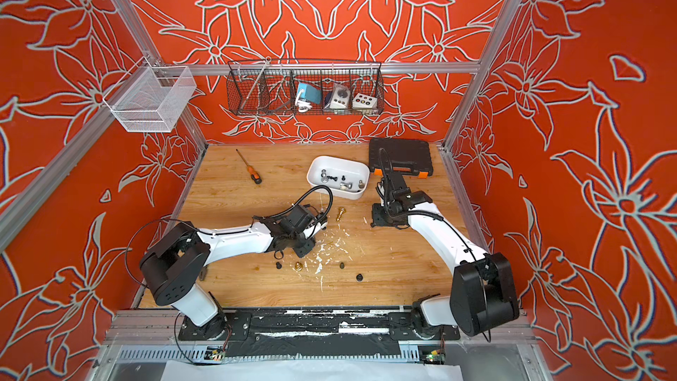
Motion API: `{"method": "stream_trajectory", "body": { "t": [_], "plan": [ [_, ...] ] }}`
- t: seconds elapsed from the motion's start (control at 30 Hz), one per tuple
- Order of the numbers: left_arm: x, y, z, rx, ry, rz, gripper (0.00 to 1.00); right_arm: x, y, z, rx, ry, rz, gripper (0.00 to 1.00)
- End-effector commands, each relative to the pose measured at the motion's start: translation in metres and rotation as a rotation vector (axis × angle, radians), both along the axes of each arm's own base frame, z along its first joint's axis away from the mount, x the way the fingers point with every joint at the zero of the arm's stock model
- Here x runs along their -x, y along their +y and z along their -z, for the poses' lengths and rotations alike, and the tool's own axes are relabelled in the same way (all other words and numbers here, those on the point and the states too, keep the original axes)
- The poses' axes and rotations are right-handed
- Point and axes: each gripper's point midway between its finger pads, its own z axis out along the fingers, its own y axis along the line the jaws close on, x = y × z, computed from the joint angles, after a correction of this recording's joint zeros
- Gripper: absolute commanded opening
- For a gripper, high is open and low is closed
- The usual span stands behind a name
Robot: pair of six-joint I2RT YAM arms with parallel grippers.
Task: Put the chess pieces into the storage box
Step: Pick up the chess piece at the center of the board.
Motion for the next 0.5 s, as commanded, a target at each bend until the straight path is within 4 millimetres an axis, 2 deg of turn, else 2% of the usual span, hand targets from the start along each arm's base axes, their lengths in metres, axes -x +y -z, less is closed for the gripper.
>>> {"method": "stream_trajectory", "body": {
  "t": [0.0, 0.3, 0.47],
  "plan": [
    [0.010, -0.003, 0.005, -0.008, 0.032, 0.019, 0.39, 0.002, -0.004, -0.002, -0.005, -0.013, 0.014, 0.25],
    [0.000, -0.009, -0.010, -0.012, -0.008, 0.036, 0.43, 0.004, -0.006, 0.000, -0.006, -0.010, 0.019, 0.25],
    [-0.001, -0.011, -0.010, -0.031, -0.022, 0.078, 0.46, 0.006, -0.006, 0.001, -0.010, -0.008, 0.019, 0.26]
  ]
}}
